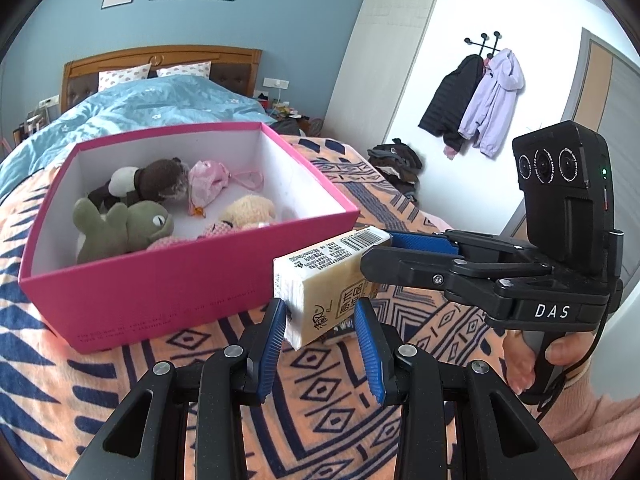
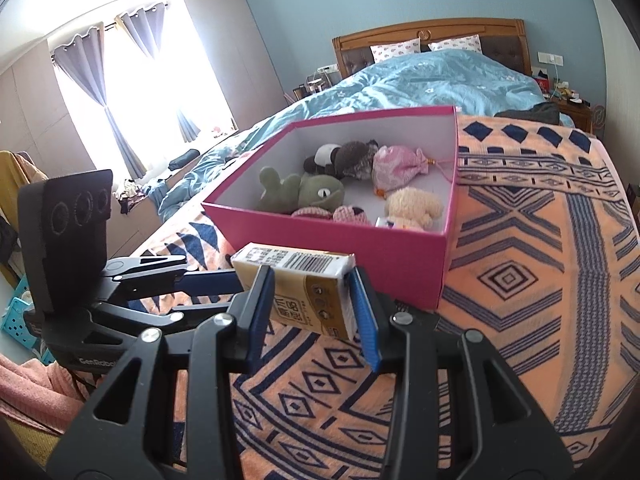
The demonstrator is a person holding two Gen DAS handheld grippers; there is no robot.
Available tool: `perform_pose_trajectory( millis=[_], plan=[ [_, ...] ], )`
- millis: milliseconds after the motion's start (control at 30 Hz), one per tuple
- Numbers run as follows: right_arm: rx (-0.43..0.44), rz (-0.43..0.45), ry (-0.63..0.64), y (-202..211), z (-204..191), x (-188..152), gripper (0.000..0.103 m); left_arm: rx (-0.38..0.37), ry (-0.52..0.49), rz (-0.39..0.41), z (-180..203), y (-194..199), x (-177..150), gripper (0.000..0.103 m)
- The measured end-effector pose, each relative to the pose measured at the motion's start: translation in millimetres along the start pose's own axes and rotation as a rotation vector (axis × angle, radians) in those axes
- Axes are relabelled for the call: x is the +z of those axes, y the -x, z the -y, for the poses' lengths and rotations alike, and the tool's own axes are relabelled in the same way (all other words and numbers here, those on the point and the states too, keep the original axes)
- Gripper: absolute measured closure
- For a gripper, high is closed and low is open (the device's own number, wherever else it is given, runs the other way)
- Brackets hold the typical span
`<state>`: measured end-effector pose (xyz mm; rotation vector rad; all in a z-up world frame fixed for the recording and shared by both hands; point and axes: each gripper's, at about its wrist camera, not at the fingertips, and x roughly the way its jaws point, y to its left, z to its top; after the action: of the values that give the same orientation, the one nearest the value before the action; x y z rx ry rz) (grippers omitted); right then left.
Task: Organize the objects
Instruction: 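Carry the beige pack over the pink box and lower it inside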
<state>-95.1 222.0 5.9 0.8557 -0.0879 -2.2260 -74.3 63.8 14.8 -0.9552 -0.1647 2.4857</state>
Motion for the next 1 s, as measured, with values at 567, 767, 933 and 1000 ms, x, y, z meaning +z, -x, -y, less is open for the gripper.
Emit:
perform_pose_trajectory(
  millis=[567,767,933,1000],
  plan=[
    [-0.006,0.036,0.011,3,5,22,0.061,0.005,-0.013,0.032,-4,-1,23,0.068],
    [-0.006,0.047,0.013,3,7,29,0.061,0.015,-0.02,0.037,-6,-2,31,0.068],
    [-0.003,0.054,0.006,1,11,36,0.061,0.018,-0.019,0.039,-8,-5,38,0.068],
    [-0.007,0.056,0.007,0,13,38,0.061,0.014,-0.018,0.04,-9,-6,41,0.068]
  ],
)
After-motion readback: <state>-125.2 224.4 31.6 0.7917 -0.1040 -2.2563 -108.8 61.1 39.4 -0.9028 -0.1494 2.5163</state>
